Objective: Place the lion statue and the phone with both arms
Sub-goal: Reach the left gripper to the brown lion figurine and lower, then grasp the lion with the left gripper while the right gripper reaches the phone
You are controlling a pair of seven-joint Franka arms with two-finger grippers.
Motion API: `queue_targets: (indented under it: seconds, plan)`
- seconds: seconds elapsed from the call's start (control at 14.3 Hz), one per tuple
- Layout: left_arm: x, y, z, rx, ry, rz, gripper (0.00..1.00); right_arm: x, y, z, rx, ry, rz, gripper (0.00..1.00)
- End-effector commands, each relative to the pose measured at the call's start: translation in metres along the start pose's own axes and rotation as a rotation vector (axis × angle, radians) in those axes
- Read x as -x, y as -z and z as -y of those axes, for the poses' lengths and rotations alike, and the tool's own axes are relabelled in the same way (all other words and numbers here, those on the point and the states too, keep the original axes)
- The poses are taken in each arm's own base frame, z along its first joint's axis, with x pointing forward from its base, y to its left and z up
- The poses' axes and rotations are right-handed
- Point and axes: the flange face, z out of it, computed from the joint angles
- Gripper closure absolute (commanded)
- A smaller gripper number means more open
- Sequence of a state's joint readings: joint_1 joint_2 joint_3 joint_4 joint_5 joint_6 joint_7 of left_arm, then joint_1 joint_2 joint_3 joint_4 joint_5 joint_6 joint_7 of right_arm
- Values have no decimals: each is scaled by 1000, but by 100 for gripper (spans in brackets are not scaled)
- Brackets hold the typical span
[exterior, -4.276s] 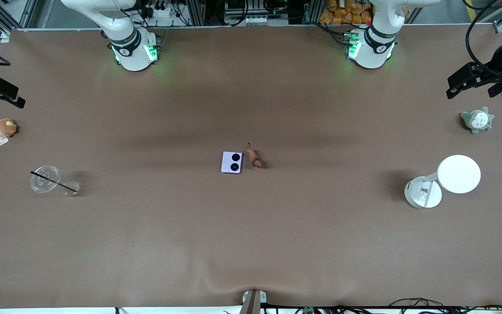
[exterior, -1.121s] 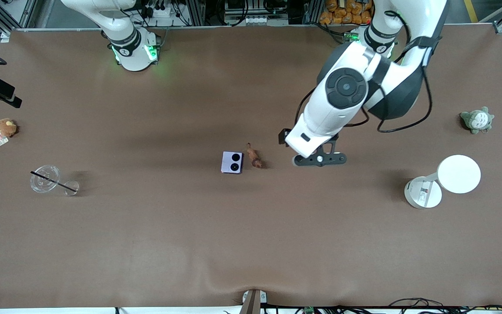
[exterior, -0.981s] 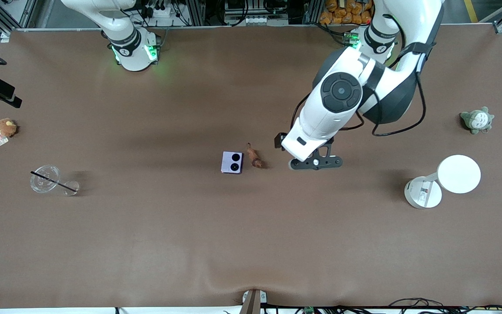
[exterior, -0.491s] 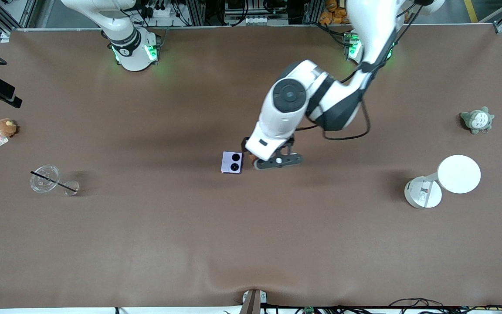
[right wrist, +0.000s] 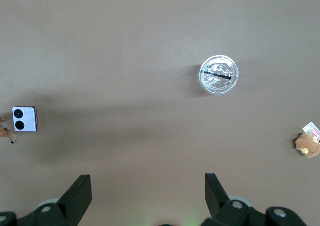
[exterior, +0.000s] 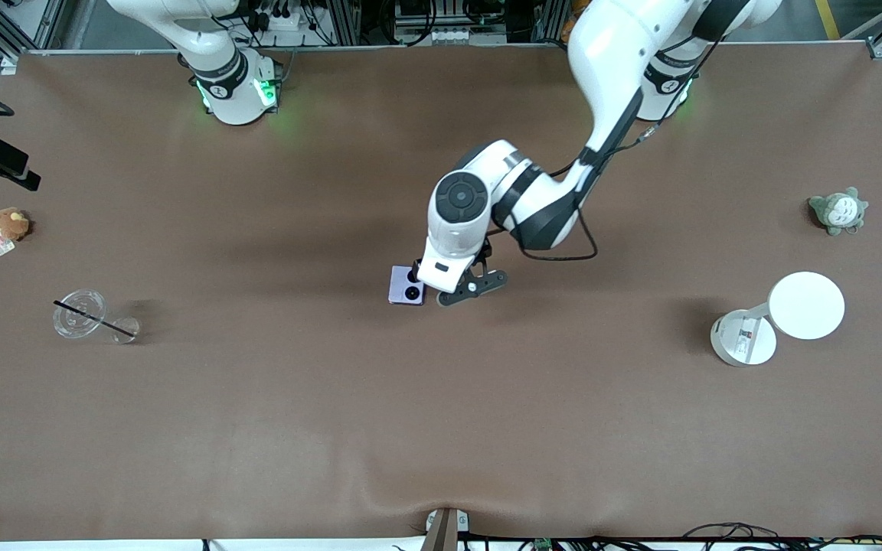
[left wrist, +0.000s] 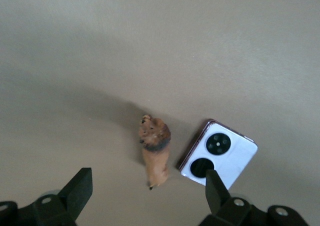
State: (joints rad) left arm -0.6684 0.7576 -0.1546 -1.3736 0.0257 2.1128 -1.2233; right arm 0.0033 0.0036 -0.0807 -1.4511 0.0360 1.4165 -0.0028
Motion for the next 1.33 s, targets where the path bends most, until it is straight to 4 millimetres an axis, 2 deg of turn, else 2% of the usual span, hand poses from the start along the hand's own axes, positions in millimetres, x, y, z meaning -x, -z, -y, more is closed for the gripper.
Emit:
queue_targets:
  seconds: [0.0, 0.14, 0.28, 0.42, 0.56, 0.84, 0.91, 0.98, 1.05, 1.12, 1.19, 1.26]
  plan:
    - [8, -36, -13, 35, 90, -31, 0, -8, -5, 4, -7, 6, 5, 0]
    - [10, -50, -13, 30, 103, -27, 0, -20, -22, 16, -30, 24, 30, 0]
    - [8, -52, -12, 27, 103, -28, 0, -33, -41, 28, -62, 39, 53, 0]
    - [7, -55, -11, 23, 97, -26, 6, -45, -55, 43, -99, 57, 47, 0]
    - [4, -57, -8, 15, 95, -25, 19, -58, -77, 57, -109, 71, 67, 0]
    - [-5, -57, -3, 2, 49, -34, 53, -82, -120, 92, -107, 96, 81, 0]
    - [-7, -57, -2, -1, 37, -37, 70, -85, -125, 101, -103, 56, 78, 0]
    - [-9, -57, -2, -2, 15, -38, 94, -88, -132, 111, -95, 14, 76, 0]
    - [-11, -55, -1, 0, -14, -39, 100, -90, -140, 124, -84, -15, 78, 0]
    - [-13, -52, 0, 0, -25, -42, 100, -89, -139, 130, -80, -49, 74, 0]
    - [-24, -45, 4, -6, -27, -55, 100, -91, -143, 129, -80, -67, 78, 0]
    - [-31, -39, 8, -26, -57, -57, 100, -98, -155, 130, -84, -72, 79, 0]
